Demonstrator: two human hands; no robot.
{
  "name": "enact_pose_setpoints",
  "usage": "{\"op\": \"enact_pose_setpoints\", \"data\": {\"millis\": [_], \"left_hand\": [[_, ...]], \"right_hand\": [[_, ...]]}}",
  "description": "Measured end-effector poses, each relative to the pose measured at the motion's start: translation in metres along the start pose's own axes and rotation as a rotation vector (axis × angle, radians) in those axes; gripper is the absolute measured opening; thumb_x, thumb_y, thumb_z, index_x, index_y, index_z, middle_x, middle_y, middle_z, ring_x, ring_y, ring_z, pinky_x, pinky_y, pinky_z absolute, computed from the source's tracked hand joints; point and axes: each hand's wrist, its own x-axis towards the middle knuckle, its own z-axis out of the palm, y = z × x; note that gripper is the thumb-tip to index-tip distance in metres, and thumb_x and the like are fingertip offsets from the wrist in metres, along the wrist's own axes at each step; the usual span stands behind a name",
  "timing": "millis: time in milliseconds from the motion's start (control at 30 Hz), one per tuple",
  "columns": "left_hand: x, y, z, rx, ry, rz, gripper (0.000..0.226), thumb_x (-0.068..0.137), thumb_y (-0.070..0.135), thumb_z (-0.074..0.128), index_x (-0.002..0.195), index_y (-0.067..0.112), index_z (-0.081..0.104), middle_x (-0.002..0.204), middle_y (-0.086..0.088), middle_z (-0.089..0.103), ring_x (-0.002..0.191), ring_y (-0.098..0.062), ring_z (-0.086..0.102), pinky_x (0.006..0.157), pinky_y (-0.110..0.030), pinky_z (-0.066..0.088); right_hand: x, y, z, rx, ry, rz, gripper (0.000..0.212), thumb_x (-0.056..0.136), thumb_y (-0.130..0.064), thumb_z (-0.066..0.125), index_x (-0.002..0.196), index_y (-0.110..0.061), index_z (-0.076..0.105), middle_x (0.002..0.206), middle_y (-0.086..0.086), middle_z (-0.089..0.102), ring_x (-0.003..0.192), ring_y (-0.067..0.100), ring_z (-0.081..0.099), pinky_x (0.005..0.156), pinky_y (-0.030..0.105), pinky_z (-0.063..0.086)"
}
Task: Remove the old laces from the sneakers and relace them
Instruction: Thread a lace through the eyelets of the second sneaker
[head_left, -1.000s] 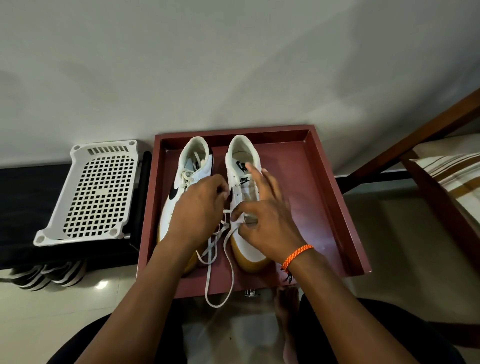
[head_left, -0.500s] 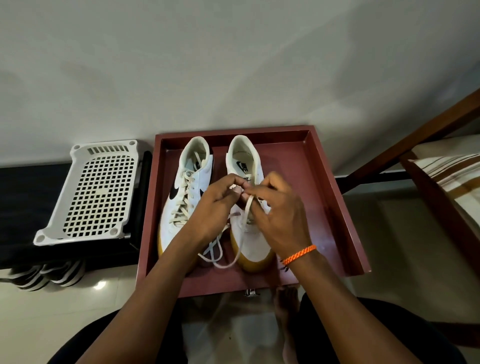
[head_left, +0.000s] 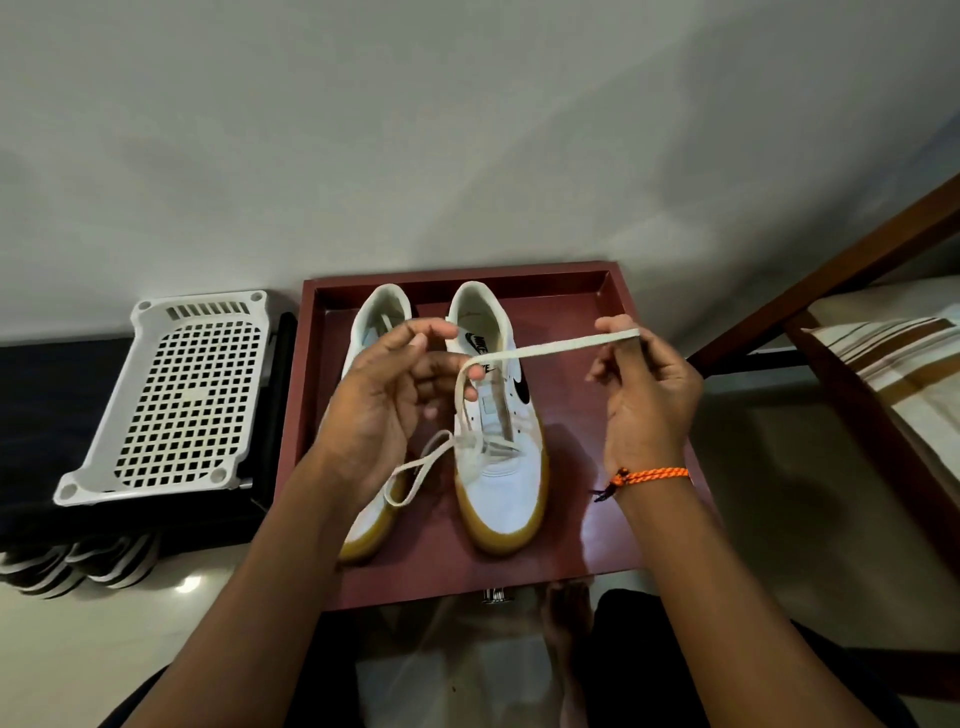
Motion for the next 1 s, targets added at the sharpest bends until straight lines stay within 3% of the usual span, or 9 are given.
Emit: {"op": "enact_pose_setpoints", "data": {"millis": [133, 233, 300, 367, 467, 600, 733, 867, 1000], "left_hand": [[0.0, 0.002, -0.01, 0.081, 0.242, 0.019, 0.028, 0.11, 0.027, 0.046, 0.108, 0.012, 0.069, 0.072, -0.015, 0.064, 0.061, -0.024, 0.06, 0.06, -0.029, 0.051], [0.005, -0.005, -0.017, 0.399, 0.474, 0.0, 0.025, 0.106, 0.021, 0.055, 0.095, 0.009, 0.073, 0.055, -0.008, 0.047, 0.042, -0.015, 0.044, 0.047, -0.024, 0.037], [0.007, -0.013, -0.021, 0.644, 0.545, -0.014, 0.022, 0.102, 0.018, 0.059, 0.088, 0.013, 0.074, 0.053, 0.004, 0.051, 0.041, -0.01, 0.042, 0.05, -0.026, 0.035], [0.005, -0.018, -0.018, 0.927, 0.56, 0.077, 0.02, 0.1, 0.019, 0.061, 0.084, 0.023, 0.074, 0.063, 0.009, 0.065, 0.05, -0.011, 0.055, 0.056, -0.031, 0.043], [0.002, -0.026, -0.002, 0.954, 0.371, 0.283, 0.02, 0.105, 0.013, 0.059, 0.1, 0.027, 0.072, 0.097, 0.012, 0.073, 0.086, -0.01, 0.068, 0.076, -0.028, 0.054], [-0.001, -0.036, 0.023, 0.754, -0.004, 0.307, 0.024, 0.113, 0.017, 0.052, 0.133, 0.02, 0.065, 0.124, 0.004, 0.072, 0.12, -0.02, 0.068, 0.102, -0.038, 0.055], [0.003, -0.041, 0.024, 0.6, -0.007, 0.253, 0.024, 0.108, 0.016, 0.057, 0.13, 0.014, 0.065, 0.105, -0.011, 0.073, 0.102, -0.029, 0.072, 0.094, -0.046, 0.06], [0.009, -0.038, 0.011, 0.655, 0.034, 0.182, 0.014, 0.106, 0.02, 0.066, 0.103, 0.011, 0.075, 0.092, -0.008, 0.074, 0.082, -0.022, 0.067, 0.077, -0.038, 0.055], [0.008, -0.038, 0.01, 0.656, -0.027, 0.146, 0.016, 0.107, 0.024, 0.065, 0.116, 0.015, 0.075, 0.091, -0.005, 0.073, 0.079, -0.022, 0.063, 0.076, -0.035, 0.055]], "right_hand": [[0.01, -0.005, -0.007, 0.244, 0.046, 0.165, 0.016, 0.101, -0.018, 0.068, 0.097, -0.004, 0.075, 0.089, 0.006, 0.07, 0.064, 0.01, 0.052, 0.06, 0.023, 0.046], [0.015, -0.002, -0.011, 0.328, 0.063, 0.241, 0.02, 0.104, -0.02, 0.065, 0.099, -0.002, 0.072, 0.075, 0.001, 0.057, 0.063, 0.009, 0.048, 0.058, 0.022, 0.042], [0.013, 0.0, -0.01, 0.318, 0.066, 0.281, 0.021, 0.105, -0.02, 0.064, 0.099, -0.002, 0.071, 0.072, 0.0, 0.053, 0.061, 0.01, 0.046, 0.056, 0.022, 0.041], [0.008, -0.002, -0.006, 0.266, -0.021, 0.312, 0.019, 0.104, -0.019, 0.064, 0.098, -0.002, 0.07, 0.074, 0.0, 0.056, 0.06, 0.009, 0.046, 0.056, 0.022, 0.04], [-0.003, -0.009, 0.003, 0.107, -0.261, 0.343, 0.019, 0.103, -0.015, 0.064, 0.097, 0.0, 0.073, 0.075, 0.002, 0.062, 0.06, 0.011, 0.05, 0.055, 0.023, 0.042], [-0.016, -0.009, 0.012, -0.126, -0.532, 0.317, 0.018, 0.1, -0.009, 0.067, 0.103, 0.004, 0.078, 0.074, 0.013, 0.063, 0.06, 0.018, 0.055, 0.052, 0.025, 0.048], [-0.02, -0.006, 0.011, -0.248, -0.614, 0.28, 0.017, 0.101, -0.009, 0.067, 0.106, 0.003, 0.078, 0.076, 0.014, 0.066, 0.059, 0.021, 0.058, 0.055, 0.025, 0.05], [-0.016, -0.008, 0.007, -0.232, -0.572, 0.25, 0.016, 0.099, -0.008, 0.07, 0.105, 0.004, 0.078, 0.077, 0.014, 0.071, 0.064, 0.017, 0.064, 0.059, 0.024, 0.055], [-0.017, -0.006, 0.008, -0.229, -0.635, 0.282, 0.02, 0.099, -0.009, 0.07, 0.111, 0.004, 0.078, 0.081, 0.017, 0.072, 0.069, 0.021, 0.066, 0.065, 0.025, 0.058]]}}
